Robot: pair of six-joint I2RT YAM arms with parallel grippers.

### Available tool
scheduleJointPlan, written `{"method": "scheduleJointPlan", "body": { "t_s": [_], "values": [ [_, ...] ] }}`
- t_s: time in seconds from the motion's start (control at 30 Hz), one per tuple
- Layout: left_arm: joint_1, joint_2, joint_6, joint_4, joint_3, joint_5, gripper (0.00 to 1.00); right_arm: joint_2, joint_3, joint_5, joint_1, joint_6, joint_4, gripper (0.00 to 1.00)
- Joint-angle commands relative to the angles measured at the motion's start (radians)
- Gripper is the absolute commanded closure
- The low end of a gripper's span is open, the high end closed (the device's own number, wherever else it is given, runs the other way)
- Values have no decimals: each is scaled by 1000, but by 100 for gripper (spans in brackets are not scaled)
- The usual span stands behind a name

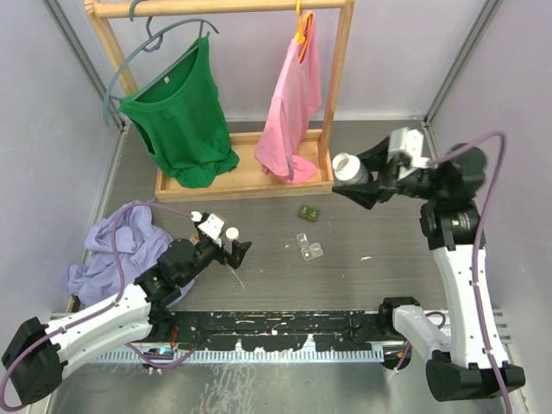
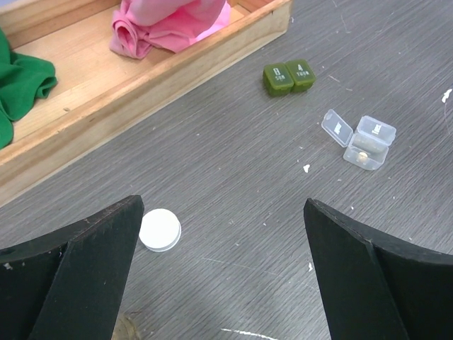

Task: Sort the pills into containers

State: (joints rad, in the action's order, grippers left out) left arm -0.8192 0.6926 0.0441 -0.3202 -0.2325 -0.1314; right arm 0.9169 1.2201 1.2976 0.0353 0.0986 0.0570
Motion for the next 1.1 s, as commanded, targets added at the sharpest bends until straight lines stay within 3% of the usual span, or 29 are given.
{"method": "scheduleJointPlan", "body": {
  "t_s": [0.0, 0.23, 0.4, 0.6, 1.07],
  "values": [
    [-4, 17, 1, -58, -17, 0, 2, 44, -143, -96, -2, -944, -789, 81],
    [-3, 31, -4, -66, -21, 10, 2, 206, -313, -212, 11, -1399, -930, 81],
    [-3, 37, -6, -70, -22, 14, 2, 347, -362, -333, 60, -1513, -884, 82],
    [-4, 46, -7, -73, -23, 16, 2, 401, -410, -550, 217, -1380, -724, 82],
    [-3, 57, -10, -79, -27, 22, 2, 494, -389, -831, 381, -1284, -672, 82]
  ]
}}
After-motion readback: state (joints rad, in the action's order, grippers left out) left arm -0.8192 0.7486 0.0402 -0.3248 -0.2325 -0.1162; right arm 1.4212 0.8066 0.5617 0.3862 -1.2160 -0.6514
